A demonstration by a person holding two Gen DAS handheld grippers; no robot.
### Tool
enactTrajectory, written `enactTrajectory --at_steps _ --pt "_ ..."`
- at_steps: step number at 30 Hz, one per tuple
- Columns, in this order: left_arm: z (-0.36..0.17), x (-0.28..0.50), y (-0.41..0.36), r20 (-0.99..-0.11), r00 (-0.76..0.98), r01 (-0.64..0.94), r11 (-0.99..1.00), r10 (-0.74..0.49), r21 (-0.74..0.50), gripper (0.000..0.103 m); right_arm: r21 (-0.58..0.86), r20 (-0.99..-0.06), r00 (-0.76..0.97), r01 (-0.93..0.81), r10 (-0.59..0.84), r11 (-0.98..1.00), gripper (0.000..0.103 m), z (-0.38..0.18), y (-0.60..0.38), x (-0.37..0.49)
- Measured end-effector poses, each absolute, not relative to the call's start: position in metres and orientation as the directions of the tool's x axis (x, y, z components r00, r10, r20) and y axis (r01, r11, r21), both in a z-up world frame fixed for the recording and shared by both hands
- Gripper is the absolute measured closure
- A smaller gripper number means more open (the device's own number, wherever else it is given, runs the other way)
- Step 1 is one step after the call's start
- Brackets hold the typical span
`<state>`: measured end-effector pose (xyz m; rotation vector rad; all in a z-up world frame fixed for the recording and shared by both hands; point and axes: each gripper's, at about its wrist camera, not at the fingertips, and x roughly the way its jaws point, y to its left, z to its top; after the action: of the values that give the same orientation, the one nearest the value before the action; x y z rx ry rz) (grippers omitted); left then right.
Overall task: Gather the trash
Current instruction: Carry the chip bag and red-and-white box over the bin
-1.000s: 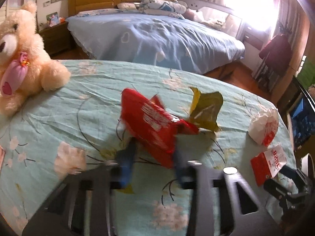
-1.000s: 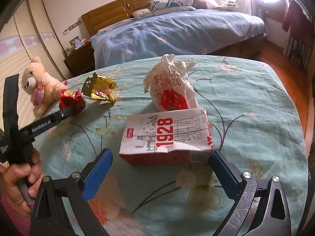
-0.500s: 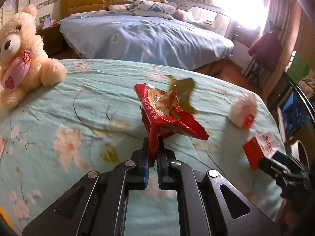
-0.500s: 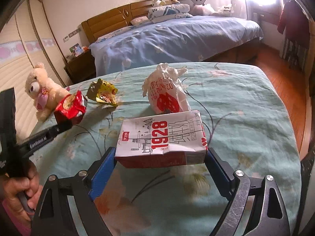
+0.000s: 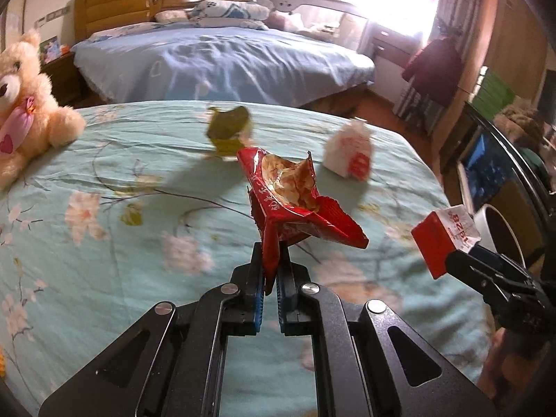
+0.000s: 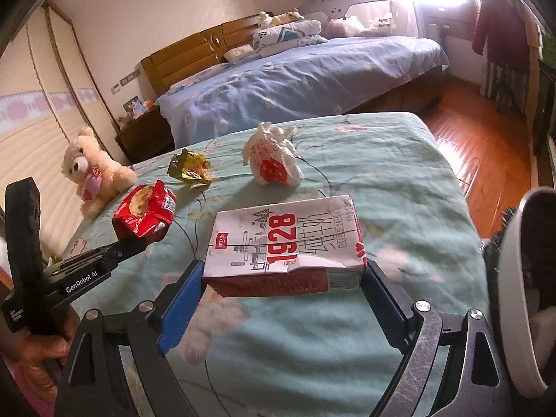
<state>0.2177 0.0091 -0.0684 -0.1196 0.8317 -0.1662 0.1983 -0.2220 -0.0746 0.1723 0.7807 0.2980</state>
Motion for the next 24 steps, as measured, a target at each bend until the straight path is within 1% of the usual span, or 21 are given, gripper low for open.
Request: enactTrajectory --at_steps 10,24 --pt "-0.061 0.196 -0.034 -0.721 0.651 0.196 0.970 -0.239 -0.145 0.098 0.262 -0.643 0.705 -0.163 0.298 0.951 0.013 -0.066 -0.248 0.166" --pt "-0.051 0.185 -0.076 -0.708 0.646 0.289 0.950 -0.286 -0.120 0.098 0.270 -0.606 0.752 -0.110 0.258 0.957 0.013 -0.053 -0.284 0.130"
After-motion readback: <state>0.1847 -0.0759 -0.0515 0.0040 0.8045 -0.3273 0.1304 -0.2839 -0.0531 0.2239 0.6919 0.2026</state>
